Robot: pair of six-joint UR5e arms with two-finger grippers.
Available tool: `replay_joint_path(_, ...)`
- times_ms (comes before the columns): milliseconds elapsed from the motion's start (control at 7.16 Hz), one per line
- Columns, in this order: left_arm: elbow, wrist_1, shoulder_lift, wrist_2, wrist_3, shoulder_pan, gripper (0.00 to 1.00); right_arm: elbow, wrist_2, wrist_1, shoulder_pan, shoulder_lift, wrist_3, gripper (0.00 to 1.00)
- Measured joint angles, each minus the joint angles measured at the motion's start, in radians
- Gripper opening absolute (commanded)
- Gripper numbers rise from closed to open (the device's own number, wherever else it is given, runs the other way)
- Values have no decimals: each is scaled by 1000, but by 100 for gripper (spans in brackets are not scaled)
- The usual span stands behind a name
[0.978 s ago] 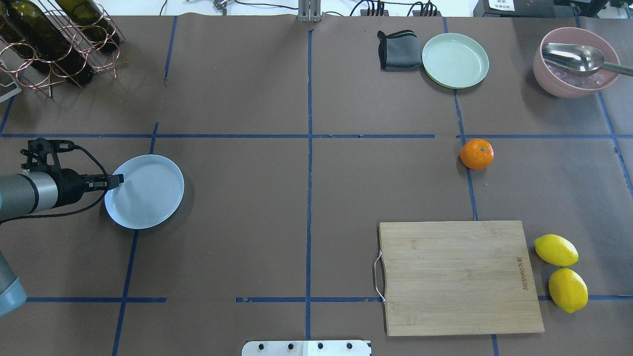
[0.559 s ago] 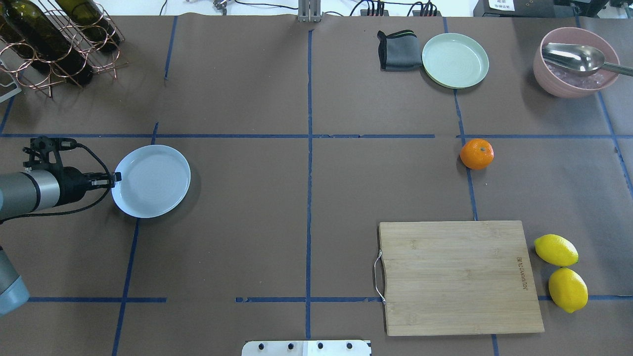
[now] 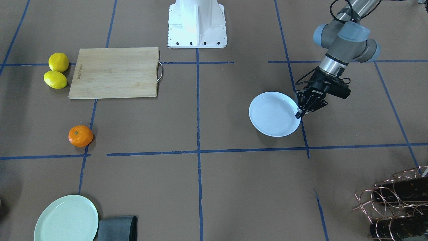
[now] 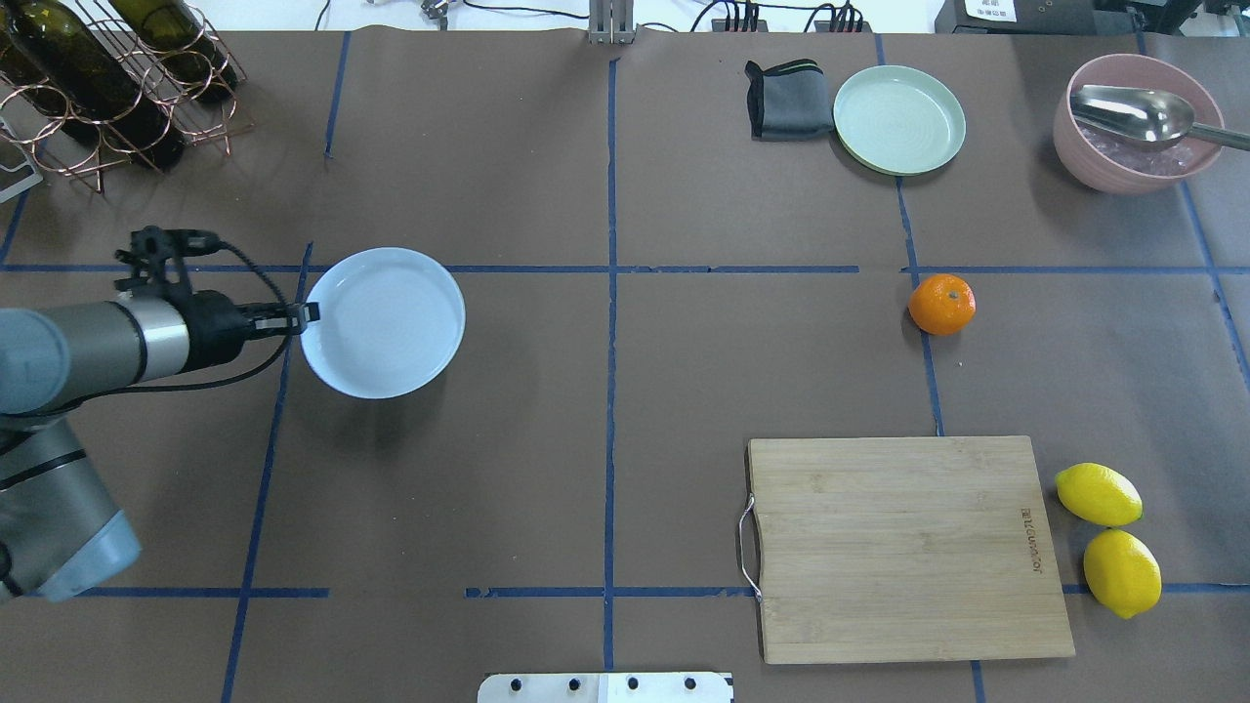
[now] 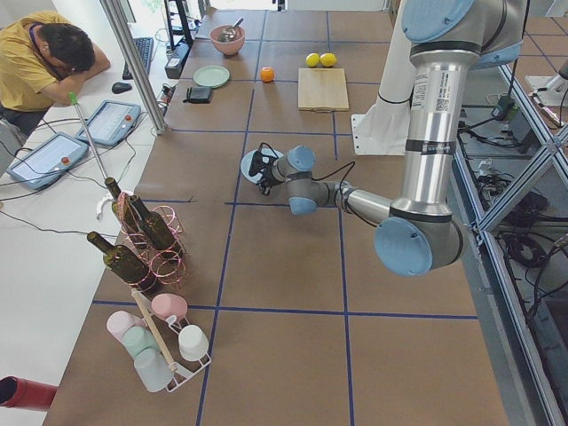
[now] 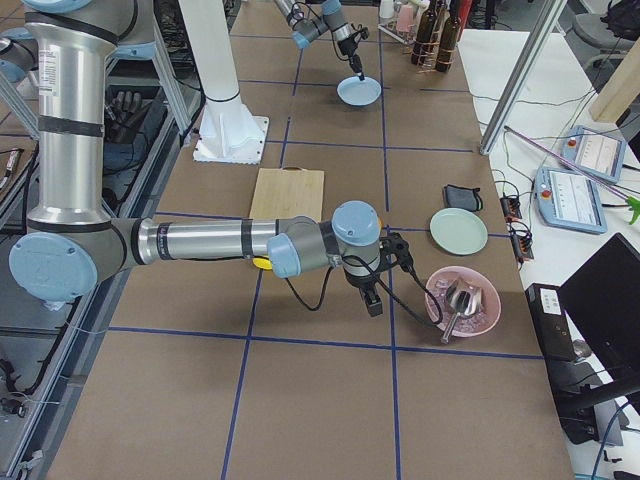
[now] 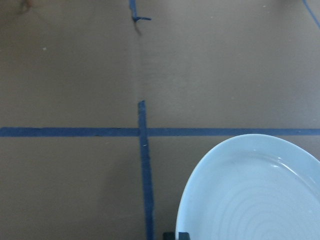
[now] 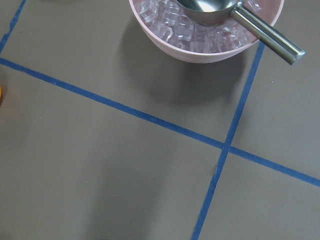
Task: Pick orange to plate
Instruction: 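Slide the light blue plate with the left gripper toward the table center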
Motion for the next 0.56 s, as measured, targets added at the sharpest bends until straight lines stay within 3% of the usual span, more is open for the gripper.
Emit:
replay_joint_path(279, 36, 237, -232, 9, -56, 50, 0, -1, 0, 0, 0, 0, 0, 100)
replay_joint_path(559, 149, 335, -415, 98, -122, 146, 0, -1, 0, 0, -1, 0, 1, 100)
